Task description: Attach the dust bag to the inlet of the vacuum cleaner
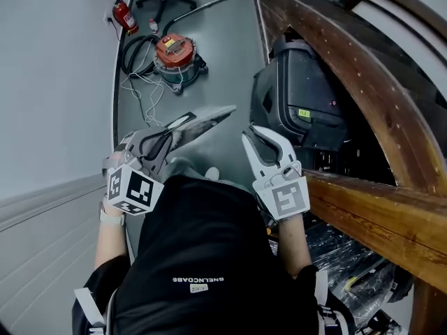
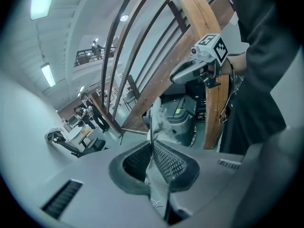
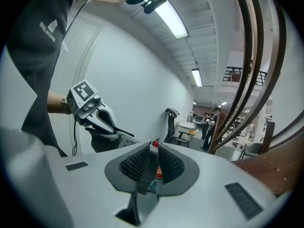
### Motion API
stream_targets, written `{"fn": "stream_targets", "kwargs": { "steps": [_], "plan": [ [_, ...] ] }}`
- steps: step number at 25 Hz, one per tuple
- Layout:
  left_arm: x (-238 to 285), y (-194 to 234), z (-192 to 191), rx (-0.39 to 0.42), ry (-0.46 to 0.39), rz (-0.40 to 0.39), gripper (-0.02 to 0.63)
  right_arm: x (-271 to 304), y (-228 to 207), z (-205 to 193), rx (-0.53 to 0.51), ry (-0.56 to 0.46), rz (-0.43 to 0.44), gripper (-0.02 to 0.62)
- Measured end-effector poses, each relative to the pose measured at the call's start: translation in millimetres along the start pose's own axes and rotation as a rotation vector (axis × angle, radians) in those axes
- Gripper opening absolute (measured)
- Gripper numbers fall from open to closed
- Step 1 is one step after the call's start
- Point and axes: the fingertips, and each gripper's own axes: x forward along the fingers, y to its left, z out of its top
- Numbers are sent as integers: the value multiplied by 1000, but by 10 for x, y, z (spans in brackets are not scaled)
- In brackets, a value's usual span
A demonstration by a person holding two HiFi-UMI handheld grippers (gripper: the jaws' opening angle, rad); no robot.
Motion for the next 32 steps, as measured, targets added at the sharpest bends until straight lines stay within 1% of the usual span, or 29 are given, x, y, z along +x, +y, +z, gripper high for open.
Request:
{"fn": "stream_targets", "kwargs": {
  "steps": [4,8,12,16,19,22,25,27,30,32],
  "plan": [
    [205,109,48,3,-1,-4,31,126,-177,-116,29,19,-2,71],
    [406,389,-45,-5,-7,-19,31,475,-318,-195,30,46,0,71],
    [641,818,-186,-15,-7,-40,31,941,-509,-226,32,74,-7,72],
    [849,1325,-340,-14,3,-74,31,1468,-722,-241,56,111,-22,71],
    [1029,1712,-502,-3,14,-104,31,1894,-882,-250,54,155,-41,71],
    [1189,2085,-678,19,21,-129,31,2353,-968,-175,45,163,-47,72],
    [1279,2404,-802,42,11,-151,31,2793,-950,-51,7,164,-27,72],
    [1346,2603,-858,53,-4,-169,31,3090,-930,5,-47,188,-2,72],
    [1448,2853,-931,70,-15,-187,31,3479,-846,29,-142,256,74,72],
    [1503,2963,-958,77,-20,-194,31,3684,-775,-1,-186,305,124,72]
  ]
}}
